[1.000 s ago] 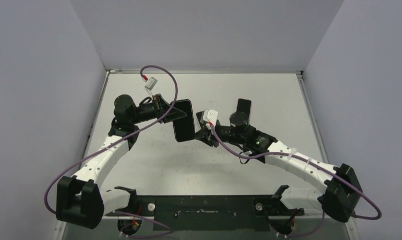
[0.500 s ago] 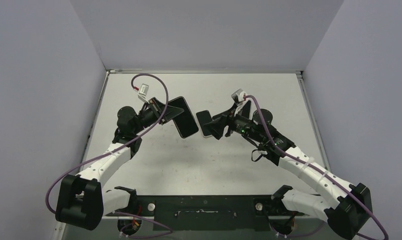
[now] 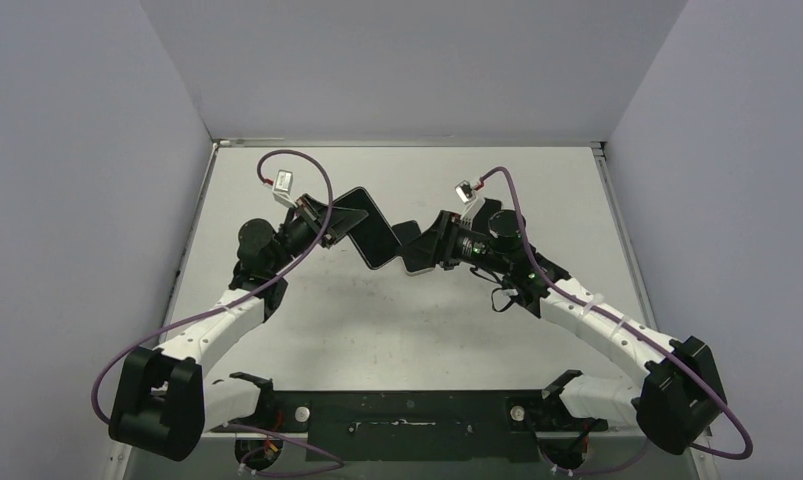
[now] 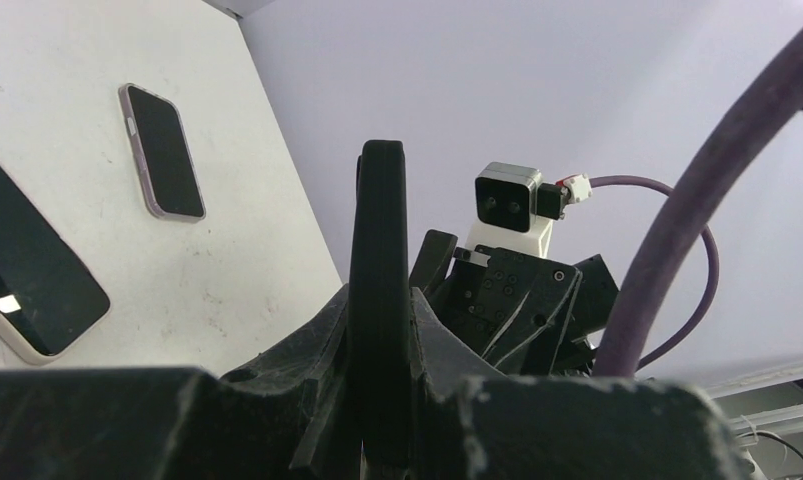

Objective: Take the phone out of the phone case
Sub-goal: Remove the phone case from the phone.

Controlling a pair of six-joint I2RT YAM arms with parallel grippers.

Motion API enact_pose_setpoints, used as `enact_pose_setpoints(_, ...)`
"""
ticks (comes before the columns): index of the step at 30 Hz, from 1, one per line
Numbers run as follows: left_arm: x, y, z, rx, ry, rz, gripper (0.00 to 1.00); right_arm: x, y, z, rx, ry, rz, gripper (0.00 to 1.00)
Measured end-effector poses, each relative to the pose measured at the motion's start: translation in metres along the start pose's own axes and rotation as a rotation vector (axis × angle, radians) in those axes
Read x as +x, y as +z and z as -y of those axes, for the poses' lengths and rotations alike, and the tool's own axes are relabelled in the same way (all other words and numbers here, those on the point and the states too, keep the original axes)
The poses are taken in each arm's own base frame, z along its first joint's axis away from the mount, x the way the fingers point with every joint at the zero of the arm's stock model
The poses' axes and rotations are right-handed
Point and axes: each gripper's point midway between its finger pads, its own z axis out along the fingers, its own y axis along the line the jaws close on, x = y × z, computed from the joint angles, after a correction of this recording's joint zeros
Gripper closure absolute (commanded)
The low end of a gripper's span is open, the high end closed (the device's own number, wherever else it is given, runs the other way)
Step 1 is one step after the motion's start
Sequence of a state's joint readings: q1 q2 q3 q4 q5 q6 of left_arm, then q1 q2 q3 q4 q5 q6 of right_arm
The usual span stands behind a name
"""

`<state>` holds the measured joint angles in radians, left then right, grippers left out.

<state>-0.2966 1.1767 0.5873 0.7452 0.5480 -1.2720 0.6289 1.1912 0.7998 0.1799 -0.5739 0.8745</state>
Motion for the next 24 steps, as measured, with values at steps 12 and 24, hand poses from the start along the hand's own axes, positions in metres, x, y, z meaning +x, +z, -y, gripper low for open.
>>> enact_pose_setpoints(12, 0.001, 0.001, -0.004, -0.012, -0.006, 0.012, 1.00, -0.003, 0.000, -0.011, -0.033, 0.073, 0.004, 0.50)
enact_pose_setpoints(24, 0.004, 0.002, -0.002, -0.009, -0.008, 0.009, 1.00, -0.007, 0.000, -0.016, -0.053, 0.083, 0.020, 0.51)
